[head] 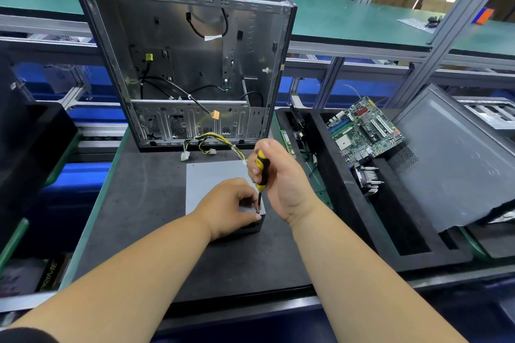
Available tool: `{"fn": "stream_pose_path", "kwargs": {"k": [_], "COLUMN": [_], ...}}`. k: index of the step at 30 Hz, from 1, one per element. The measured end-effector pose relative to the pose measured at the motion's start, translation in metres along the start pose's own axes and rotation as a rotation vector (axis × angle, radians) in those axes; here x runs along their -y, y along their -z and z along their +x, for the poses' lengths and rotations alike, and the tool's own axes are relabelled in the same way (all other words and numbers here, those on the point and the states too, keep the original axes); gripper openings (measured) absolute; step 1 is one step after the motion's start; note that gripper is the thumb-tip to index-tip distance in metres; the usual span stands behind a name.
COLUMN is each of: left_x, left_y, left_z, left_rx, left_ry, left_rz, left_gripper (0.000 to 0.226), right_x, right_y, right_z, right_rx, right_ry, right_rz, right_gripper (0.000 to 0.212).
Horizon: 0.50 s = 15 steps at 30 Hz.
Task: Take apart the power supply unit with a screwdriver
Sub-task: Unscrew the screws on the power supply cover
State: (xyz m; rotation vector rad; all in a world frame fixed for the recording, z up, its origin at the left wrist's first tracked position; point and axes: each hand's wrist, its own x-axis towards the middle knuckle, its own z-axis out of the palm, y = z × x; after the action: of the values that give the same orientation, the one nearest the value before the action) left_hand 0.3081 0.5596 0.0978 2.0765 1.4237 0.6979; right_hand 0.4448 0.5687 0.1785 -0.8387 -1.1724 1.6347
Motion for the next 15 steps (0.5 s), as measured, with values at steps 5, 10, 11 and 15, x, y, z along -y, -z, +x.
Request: {"fn": "stream_pose_path", "kwargs": {"k": [5,10,11,15], "left_x": [0.0,-0.001,-0.001,-0.002], "left_y": [0.0,0.001,0.001,0.001], "left_z": [0.0,0.0,0.0,-0.001], "left_rx": [-0.006,0.013,0.012,0.007], "left_ry": [-0.003,0.004,0.006,0.019], "left_rz": [0.026,0.037,0.032,0.0], "left_gripper": [0.044,0.039,0.039,0.036], "right_x": [0.005,0.011,0.011,0.006], "right_y": [0.005,0.006,0.005,-0.001], "right_z": [-0.001,0.0,0.001,0.002], "right_rx": [-0.026,-0.063,-0.077,-0.098], "right_ry": [0.008,-0.018,-0.028,-0.032], "right_rz": [-0.06,-0.042,-0.024,0.017], "right_gripper": [0.021,0.03,0.035,0.051]}}
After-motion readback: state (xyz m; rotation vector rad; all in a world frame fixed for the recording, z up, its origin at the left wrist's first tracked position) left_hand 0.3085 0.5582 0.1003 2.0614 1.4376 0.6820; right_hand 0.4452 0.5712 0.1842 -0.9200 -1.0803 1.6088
